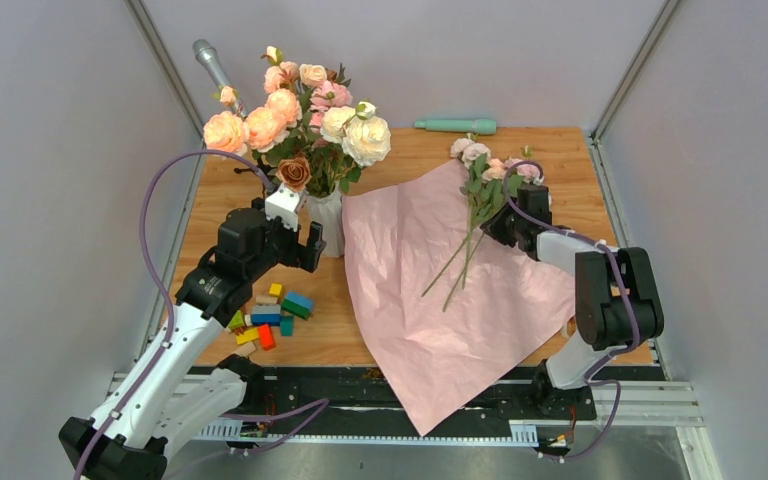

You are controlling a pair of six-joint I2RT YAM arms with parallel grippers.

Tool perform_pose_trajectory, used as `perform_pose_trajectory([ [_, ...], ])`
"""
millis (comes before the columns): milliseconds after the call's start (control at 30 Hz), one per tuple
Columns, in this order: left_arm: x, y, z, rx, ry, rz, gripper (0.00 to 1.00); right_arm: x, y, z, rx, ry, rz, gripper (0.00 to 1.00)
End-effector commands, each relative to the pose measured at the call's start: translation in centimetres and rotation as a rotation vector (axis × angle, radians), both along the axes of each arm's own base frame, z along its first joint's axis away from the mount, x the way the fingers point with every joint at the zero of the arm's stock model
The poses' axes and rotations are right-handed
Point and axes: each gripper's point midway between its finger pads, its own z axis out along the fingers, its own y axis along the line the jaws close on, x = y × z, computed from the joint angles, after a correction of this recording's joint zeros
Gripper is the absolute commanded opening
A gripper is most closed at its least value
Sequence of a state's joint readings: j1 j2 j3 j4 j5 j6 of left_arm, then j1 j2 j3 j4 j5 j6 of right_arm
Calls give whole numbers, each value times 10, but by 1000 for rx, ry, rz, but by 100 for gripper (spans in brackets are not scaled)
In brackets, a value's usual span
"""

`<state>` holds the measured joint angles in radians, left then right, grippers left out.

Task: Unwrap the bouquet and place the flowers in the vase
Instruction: Pick up the fake flower from the wrapping paper.

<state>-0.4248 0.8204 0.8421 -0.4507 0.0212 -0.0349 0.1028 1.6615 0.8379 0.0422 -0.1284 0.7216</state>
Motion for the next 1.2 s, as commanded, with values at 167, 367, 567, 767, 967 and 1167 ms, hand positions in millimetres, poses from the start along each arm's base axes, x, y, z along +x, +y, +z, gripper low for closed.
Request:
perform_pose_trajectory([
  [167,-1,-2,4,1,-24,-24,100,-3,-21,26,-19,-72,-102,2],
  [367,-3,-4,8,-15,-35,-36,100,-11,-35,35,-51,-95,-139,0],
  [567,-9,-15,17,-88,-41,-71,100,-25,-46,76,-83,-213,-170,0],
  [767,-24,-46,38,-298,-29,-181,100,-53,-28,150,-80,-465,-16,0],
  [967,-44,-67,69,-524,-18,-257,100,-99,10,232,-115,-780,200,0],
  [1167,-65,-84,99,-654,-32,-333,99,-151,57,300,-75,-1057,431,0],
])
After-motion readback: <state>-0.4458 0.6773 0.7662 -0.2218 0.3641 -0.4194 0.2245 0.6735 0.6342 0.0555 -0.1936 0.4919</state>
